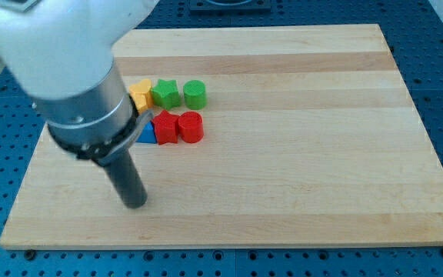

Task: Push red circle between red star and green circle

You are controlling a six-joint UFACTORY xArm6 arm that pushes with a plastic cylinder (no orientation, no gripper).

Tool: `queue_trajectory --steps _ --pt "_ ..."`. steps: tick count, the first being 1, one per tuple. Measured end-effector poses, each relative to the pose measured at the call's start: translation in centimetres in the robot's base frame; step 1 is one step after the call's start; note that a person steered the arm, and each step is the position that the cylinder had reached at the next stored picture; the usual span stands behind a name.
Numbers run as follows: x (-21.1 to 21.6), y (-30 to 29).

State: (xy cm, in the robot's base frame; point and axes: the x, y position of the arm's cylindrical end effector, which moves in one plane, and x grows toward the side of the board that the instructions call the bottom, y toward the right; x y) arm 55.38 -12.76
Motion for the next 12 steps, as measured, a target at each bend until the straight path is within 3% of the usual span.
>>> queue_trajectory --steps 3,6,10,12 --pt "-7.3 5.1" --pt "-9.6 5.9" --pt "-11.7 13.1" --pt "-13.8 12.7"
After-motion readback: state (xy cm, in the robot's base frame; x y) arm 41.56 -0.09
